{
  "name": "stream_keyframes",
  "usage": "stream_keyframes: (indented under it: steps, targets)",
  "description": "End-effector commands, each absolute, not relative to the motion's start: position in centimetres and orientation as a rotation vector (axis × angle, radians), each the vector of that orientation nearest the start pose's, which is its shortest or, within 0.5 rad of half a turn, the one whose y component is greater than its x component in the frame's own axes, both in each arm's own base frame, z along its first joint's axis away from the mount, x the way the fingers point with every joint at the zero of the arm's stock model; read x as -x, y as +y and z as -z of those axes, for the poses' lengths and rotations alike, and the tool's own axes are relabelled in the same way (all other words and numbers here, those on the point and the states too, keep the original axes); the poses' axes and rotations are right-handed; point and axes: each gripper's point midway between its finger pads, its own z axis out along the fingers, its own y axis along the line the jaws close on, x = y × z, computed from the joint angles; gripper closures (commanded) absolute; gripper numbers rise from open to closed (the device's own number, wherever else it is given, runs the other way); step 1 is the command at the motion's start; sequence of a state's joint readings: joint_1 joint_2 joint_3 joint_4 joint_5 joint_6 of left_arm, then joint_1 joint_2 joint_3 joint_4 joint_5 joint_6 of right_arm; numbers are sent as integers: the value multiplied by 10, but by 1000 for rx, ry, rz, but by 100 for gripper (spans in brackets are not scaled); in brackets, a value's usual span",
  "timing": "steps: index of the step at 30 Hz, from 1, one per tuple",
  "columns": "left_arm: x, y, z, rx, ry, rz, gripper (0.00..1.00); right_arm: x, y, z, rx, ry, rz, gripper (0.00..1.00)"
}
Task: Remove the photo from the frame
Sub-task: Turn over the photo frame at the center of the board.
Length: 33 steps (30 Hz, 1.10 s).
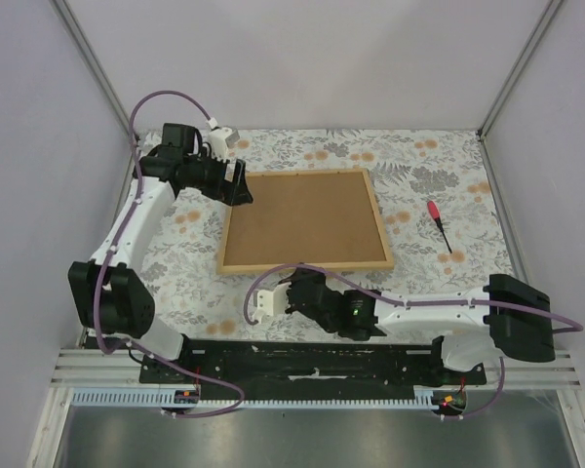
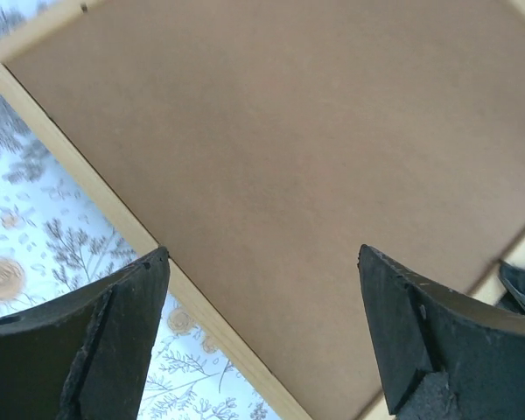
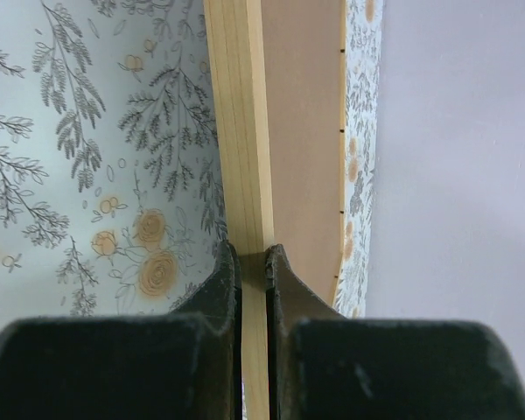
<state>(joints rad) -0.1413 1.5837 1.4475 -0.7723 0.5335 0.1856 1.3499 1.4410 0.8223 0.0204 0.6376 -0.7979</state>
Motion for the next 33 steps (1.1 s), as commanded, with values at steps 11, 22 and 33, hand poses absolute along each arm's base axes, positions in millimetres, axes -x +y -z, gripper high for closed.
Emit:
stream_keyframes:
  steps: [11,22,33]
  targets:
    - [-290,-131,-326,-986,1713,493,0,-236,322,-229,1445,1391,98,100]
    - [-227,-138,-312,-1420,1364,388,0,-253,320,-261,1437,1524,-150,100]
    - [-244,-135,-284,-1478,1359,297,0,-260,333,-287,1447,1602,-302,100]
